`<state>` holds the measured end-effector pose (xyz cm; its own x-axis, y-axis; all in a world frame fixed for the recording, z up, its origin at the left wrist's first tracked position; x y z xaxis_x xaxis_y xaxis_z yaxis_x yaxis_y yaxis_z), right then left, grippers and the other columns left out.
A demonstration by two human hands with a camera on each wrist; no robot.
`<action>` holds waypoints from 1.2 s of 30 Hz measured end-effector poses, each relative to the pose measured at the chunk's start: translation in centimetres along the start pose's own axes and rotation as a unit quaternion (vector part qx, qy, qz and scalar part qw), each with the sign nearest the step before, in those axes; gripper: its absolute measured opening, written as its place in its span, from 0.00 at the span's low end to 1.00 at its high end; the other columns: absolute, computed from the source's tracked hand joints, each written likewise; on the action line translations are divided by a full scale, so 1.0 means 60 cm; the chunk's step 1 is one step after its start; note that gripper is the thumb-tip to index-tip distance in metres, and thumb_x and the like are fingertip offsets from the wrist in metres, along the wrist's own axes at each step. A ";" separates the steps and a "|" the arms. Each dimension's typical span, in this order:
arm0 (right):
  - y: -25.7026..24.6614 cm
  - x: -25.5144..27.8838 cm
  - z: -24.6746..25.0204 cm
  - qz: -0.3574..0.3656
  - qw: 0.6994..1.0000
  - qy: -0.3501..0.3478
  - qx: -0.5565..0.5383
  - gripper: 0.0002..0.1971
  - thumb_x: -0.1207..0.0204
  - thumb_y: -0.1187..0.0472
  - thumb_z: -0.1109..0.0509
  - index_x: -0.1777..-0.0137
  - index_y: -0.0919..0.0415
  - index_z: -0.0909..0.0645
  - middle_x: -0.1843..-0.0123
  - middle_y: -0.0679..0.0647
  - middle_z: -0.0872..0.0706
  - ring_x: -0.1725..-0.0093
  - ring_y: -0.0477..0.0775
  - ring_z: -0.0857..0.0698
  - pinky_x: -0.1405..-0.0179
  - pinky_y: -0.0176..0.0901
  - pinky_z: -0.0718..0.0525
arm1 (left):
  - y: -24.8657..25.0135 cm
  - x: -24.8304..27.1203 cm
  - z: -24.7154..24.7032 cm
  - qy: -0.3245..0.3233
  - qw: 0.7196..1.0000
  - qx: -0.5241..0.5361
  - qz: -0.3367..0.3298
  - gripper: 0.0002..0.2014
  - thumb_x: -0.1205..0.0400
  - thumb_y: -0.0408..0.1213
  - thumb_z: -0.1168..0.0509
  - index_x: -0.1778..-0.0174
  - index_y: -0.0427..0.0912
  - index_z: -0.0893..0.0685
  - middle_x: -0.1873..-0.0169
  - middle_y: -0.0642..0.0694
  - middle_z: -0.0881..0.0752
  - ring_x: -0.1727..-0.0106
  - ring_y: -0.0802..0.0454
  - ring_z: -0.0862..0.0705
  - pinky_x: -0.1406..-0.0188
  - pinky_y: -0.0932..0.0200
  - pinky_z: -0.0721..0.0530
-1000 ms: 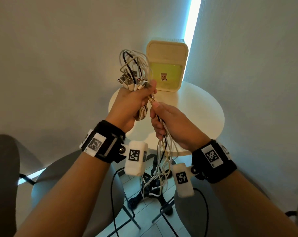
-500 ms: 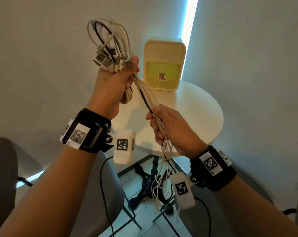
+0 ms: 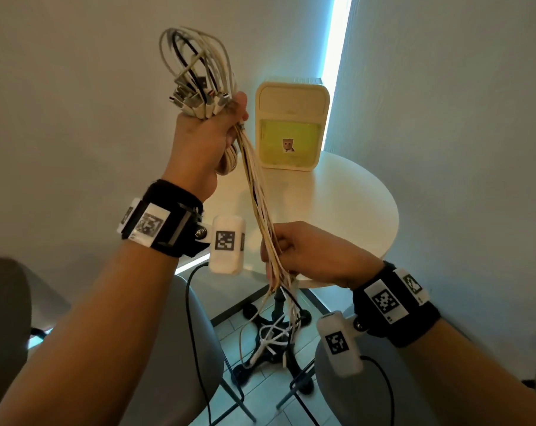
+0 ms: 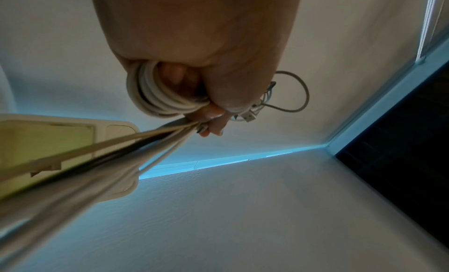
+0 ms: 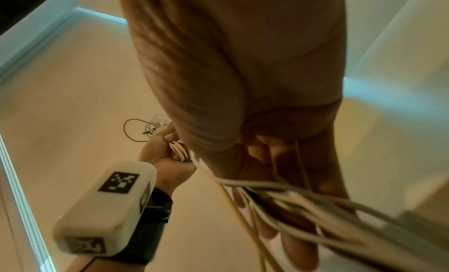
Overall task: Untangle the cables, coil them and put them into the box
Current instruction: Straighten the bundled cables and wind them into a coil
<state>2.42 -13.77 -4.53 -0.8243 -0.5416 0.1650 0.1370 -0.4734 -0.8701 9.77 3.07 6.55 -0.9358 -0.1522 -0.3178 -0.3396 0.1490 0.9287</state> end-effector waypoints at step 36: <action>0.020 0.003 0.013 0.023 0.983 0.172 -0.060 0.09 0.23 0.76 0.27 0.52 0.62 0.13 0.61 0.60 0.10 0.64 0.62 0.08 0.60 0.59 0.05 | 0.044 0.003 0.014 0.012 0.999 0.025 -0.036 0.07 0.12 0.39 0.26 0.53 0.42 0.15 0.62 0.49 0.13 0.73 0.60 0.27 0.73 0.66 0.26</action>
<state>2.88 -15.02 -5.18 -0.9582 -0.2849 -0.0253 0.1308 -0.3576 -0.9247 8.63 4.25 8.80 -0.9061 -0.1880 -0.3790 -0.4116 0.1851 0.8924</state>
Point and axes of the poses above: each hand's wrist, its own x-axis away from the middle knuckle, its own z-axis out of the back of the hand, y = z × x, the point moved 6 cm from there along -x, towards the middle knuckle
